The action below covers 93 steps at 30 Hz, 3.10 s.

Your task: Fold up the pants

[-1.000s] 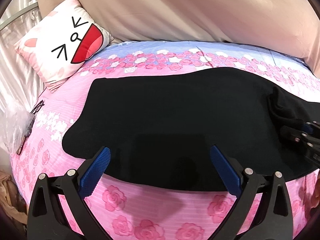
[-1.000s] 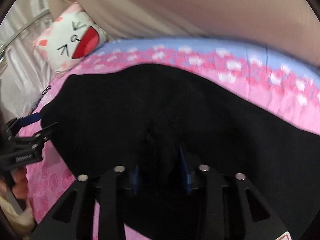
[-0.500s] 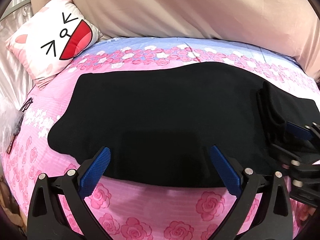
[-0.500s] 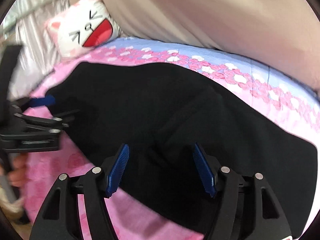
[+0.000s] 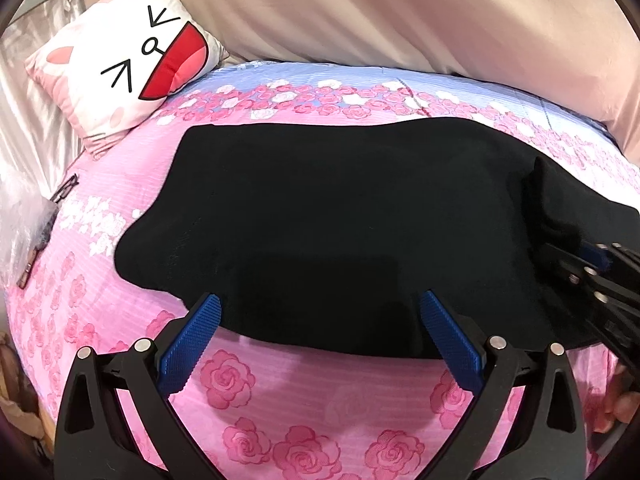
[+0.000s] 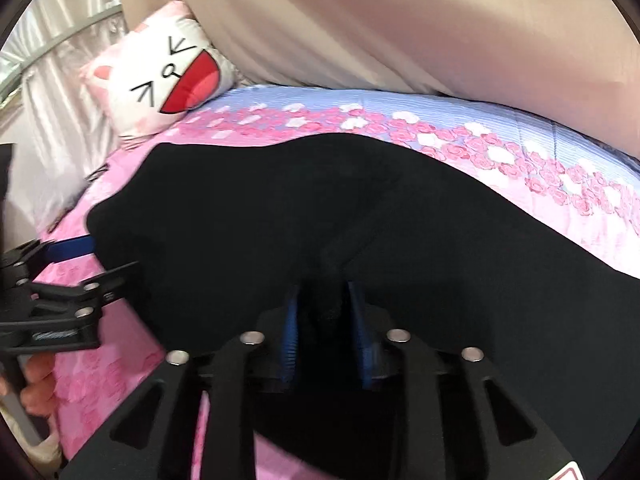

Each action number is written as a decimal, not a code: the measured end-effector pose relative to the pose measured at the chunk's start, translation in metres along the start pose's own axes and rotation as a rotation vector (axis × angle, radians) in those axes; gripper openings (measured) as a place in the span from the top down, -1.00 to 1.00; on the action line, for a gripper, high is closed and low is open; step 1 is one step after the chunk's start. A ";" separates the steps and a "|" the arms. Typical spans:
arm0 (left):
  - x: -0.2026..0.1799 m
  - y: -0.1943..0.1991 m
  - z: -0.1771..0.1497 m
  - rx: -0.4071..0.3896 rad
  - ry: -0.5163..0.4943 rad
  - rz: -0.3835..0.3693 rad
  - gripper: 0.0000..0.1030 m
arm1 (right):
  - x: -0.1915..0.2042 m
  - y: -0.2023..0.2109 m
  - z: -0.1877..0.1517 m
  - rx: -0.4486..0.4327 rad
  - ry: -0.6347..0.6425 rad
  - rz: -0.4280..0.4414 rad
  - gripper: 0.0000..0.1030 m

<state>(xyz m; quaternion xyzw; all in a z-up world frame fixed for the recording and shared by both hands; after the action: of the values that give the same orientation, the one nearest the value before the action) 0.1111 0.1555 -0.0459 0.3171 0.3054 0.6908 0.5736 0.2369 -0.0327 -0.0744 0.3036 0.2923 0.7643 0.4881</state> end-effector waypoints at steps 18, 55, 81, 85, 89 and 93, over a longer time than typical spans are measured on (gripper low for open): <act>0.036 -0.001 0.010 0.042 0.213 -0.030 -0.90 | -0.048 -0.038 0.034 0.030 -0.126 0.020 0.60; -0.066 0.036 0.008 0.016 0.043 0.020 -0.90 | -0.193 0.162 -0.110 -0.136 -0.459 -0.190 0.66; -0.097 0.037 -0.018 0.038 -0.027 -0.105 -0.90 | -0.074 0.165 -0.095 -0.086 -0.048 -0.168 -0.35; -0.075 0.044 -0.027 0.028 -0.022 -0.091 -0.90 | -0.082 0.116 -0.090 0.031 -0.036 -0.193 0.87; -0.054 0.041 -0.034 0.032 0.006 -0.084 -0.90 | -0.087 0.134 -0.065 -0.060 -0.120 -0.145 0.89; -0.046 0.033 -0.032 0.040 0.047 -0.109 -0.90 | -0.060 0.134 -0.026 -0.136 -0.129 -0.079 0.89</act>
<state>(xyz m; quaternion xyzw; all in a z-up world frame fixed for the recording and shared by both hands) 0.0725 0.1032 -0.0434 0.2950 0.3492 0.6595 0.5967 0.1614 -0.1394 -0.0025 0.3064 0.2195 0.7416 0.5550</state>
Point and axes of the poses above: each gripper's, at about its wrist camera, not at the fingertips, and y roughly against the way its jaws point, x to its left, z to its top, the point moved 2 cm from there along -y, roughly the way its jaws point
